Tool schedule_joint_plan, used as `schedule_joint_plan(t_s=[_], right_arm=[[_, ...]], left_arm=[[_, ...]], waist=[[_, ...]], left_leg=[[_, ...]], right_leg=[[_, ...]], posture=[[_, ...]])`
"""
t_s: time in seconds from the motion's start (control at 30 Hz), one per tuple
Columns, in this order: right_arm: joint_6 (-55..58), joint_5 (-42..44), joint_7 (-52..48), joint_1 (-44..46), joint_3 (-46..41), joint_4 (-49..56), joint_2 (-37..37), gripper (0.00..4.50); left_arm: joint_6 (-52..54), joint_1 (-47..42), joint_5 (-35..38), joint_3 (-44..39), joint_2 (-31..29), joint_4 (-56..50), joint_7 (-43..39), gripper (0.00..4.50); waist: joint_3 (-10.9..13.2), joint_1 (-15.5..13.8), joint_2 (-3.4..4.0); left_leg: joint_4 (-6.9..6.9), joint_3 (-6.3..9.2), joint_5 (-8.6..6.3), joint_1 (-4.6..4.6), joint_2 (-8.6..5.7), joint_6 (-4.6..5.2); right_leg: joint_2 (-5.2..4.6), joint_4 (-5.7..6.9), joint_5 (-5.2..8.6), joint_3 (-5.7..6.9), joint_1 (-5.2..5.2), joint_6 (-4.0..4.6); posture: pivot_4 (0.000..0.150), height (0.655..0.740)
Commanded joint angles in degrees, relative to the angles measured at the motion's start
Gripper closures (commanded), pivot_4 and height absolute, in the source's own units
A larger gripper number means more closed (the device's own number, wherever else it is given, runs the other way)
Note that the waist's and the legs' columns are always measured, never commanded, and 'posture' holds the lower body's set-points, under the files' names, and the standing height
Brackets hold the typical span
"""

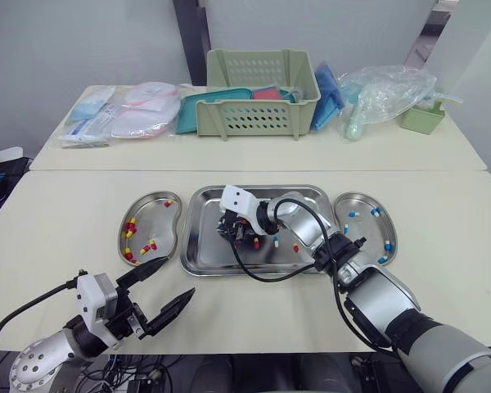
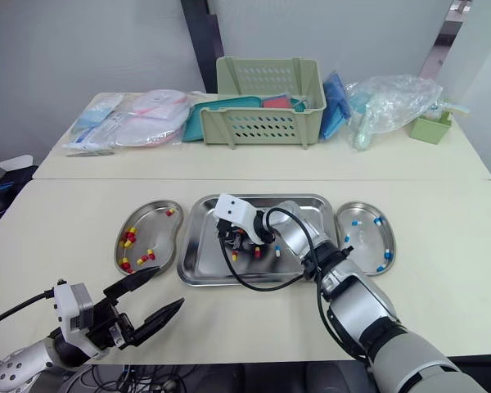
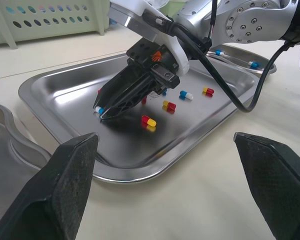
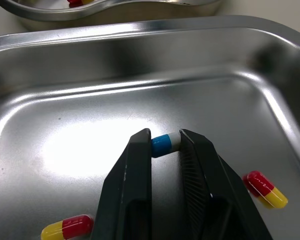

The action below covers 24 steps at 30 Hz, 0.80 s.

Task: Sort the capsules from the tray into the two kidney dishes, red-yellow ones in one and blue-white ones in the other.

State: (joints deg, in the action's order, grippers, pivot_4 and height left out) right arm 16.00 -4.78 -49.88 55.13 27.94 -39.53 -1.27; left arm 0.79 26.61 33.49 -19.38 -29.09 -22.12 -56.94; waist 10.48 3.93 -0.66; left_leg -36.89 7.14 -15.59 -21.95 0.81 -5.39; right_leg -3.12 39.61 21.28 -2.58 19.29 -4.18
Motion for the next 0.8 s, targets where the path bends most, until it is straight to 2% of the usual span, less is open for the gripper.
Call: schedule_joint_plan(t_s=[0.03, 0.17, 0.33, 0.43, 0.57, 0.7, 0.8], right_arm=[[-0.21, -0.03, -0.34, 0.35, -1.42, 0.66, 0.54, 3.96], [0.74, 0.91, -0.72, 0.72, -2.94, 4.52, 0.55, 3.96], [8.74, 4.1, -3.9, -2.37, -4.81, 20.89, -2.95, 3.96], [18.3, 7.47, -6.24, -8.21, -7.35, 41.1, -10.22, 3.96], [27.89, 11.55, -5.82, -13.82, -11.85, 57.1, -17.81, 3.96], [34.46, 15.14, -5.04, -18.79, -16.71, 67.18, -25.15, 3.96], [39.03, 18.66, -5.37, -23.67, -23.43, 73.37, -32.08, 3.96]], left_arm=[[-0.38, -0.05, 0.35, -0.24, -0.61, -0.8, -0.08, 0.0], [-0.31, -0.18, 0.19, 0.0, -0.43, -1.12, 0.25, 0.0], [-0.01, -0.28, 0.76, 0.16, -0.22, -2.4, 0.64, 0.0], [0.09, 0.18, 1.44, 0.72, -0.69, -3.53, -0.67, 0.0], [-0.18, 0.48, 1.98, 2.18, -1.42, -4.67, -2.83, 0.0], [0.04, 0.03, 2.71, 3.93, -2.78, -5.48, -5.67, 0.0], [-0.09, -0.97, 3.26, 5.51, -4.47, -5.84, -8.53, 0.0]], waist=[[0.0, 0.0, 0.0], [0.01, 0.0, 0.01], [0.02, -0.11, 0.02], [0.01, -0.83, 0.01], [0.02, -1.11, 0.03], [0.03, -1.36, 0.04], [0.03, -1.38, 0.04]], left_leg=[[0.0, 0.0, 0.0, 0.0, 0.0, 0.0], [0.0, 0.0, 0.0, -0.02, 0.0, 0.0], [0.01, 0.03, 0.0, -0.09, 0.0, 0.0], [0.0, 0.09, 0.0, -0.18, 0.0, -0.01], [-0.03, 0.14, 0.0, -0.4, -0.03, 0.0], [-0.01, 0.16, 0.0, -0.45, -0.03, 0.0], [-0.01, 0.13, -0.01, -0.45, -0.03, 0.01]], right_leg=[[0.0, 0.0, 0.0, 0.0, 0.0, 0.0], [0.0, 0.0, 0.0, 0.0, 0.01, 0.0], [0.0, -0.02, 0.0, 0.01, 0.04, 0.0], [-0.02, -0.12, 0.0, 0.07, 0.03, 0.0], [-0.04, -0.21, 0.0, 0.11, 0.06, 0.0], [-0.03, -0.25, 0.0, 0.17, 0.06, 0.0], [-0.02, -0.25, 0.0, 0.15, 0.05, 0.0]], posture=[[0.15, 0.74], [0.15, 0.74], [0.15, 0.74], [0.15, 0.74], [0.15, 0.74], [0.15, 0.74], [0.15, 0.74]])
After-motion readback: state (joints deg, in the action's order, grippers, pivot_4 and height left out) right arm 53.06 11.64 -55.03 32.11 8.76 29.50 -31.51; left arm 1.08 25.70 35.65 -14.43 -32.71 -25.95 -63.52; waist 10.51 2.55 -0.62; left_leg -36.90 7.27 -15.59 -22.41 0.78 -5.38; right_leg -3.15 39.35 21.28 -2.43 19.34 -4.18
